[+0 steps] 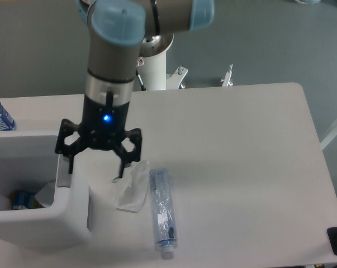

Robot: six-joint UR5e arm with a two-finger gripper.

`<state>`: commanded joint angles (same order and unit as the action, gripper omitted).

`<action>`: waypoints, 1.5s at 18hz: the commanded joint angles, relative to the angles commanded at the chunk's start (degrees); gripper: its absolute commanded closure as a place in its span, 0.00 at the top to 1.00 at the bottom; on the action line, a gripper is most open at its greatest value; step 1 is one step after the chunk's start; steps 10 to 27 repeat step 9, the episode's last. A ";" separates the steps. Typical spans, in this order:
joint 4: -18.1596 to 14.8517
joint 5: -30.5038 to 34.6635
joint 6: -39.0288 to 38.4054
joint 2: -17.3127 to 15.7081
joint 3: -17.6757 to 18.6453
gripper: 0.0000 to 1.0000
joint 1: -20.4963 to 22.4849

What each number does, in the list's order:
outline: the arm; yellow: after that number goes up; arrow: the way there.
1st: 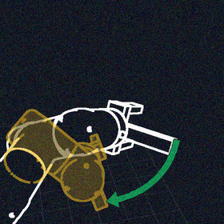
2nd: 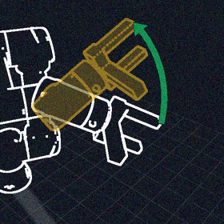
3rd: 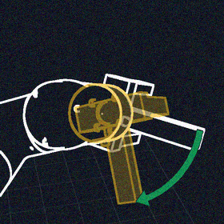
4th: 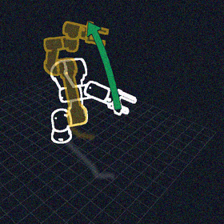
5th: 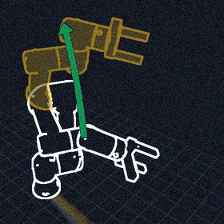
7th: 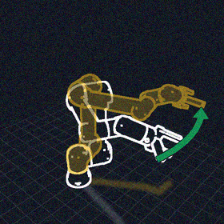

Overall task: Open the trash can
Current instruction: 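Push the lid edge down to swing the bin lid open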

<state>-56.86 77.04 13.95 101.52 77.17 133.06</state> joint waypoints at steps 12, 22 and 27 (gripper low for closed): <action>-6.59 17.27 30.17 -3.08 4.39 1.00 6.76; -6.59 17.27 30.17 -3.08 4.39 1.00 6.76; -6.59 17.27 30.17 -3.08 4.39 1.00 6.76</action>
